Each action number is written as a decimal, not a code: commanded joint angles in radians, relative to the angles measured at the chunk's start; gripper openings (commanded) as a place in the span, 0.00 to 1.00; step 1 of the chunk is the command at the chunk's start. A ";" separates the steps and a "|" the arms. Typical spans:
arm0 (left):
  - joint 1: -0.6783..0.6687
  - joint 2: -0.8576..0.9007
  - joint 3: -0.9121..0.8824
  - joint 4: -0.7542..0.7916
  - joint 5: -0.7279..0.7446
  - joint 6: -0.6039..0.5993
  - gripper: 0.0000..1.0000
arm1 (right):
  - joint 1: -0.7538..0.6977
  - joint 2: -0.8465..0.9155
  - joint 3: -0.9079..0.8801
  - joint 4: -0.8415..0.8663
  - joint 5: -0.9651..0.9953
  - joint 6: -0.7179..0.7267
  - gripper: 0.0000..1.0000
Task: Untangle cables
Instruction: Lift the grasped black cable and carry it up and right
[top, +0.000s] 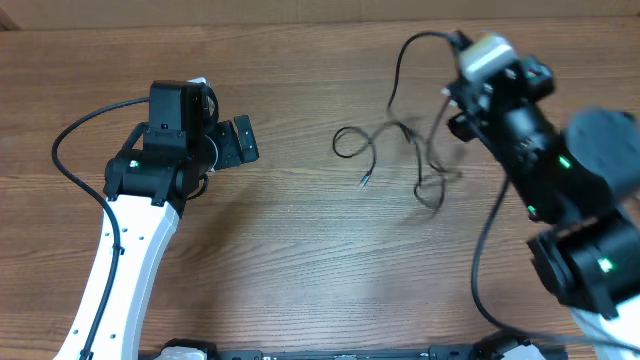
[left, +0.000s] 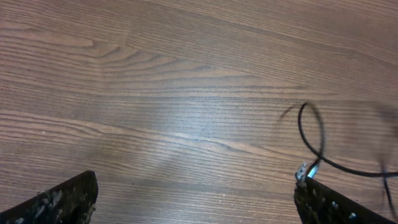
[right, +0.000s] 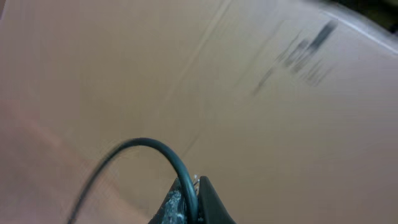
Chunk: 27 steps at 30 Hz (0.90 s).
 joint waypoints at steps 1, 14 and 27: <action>0.002 0.000 0.010 0.000 0.007 0.012 1.00 | -0.002 -0.038 0.018 0.050 0.018 0.020 0.04; 0.002 0.000 0.010 0.001 0.007 0.012 1.00 | -0.002 -0.052 0.018 0.177 0.037 0.111 0.04; 0.002 0.000 0.010 0.000 0.007 0.012 1.00 | -0.046 -0.016 0.018 0.186 0.526 0.106 0.04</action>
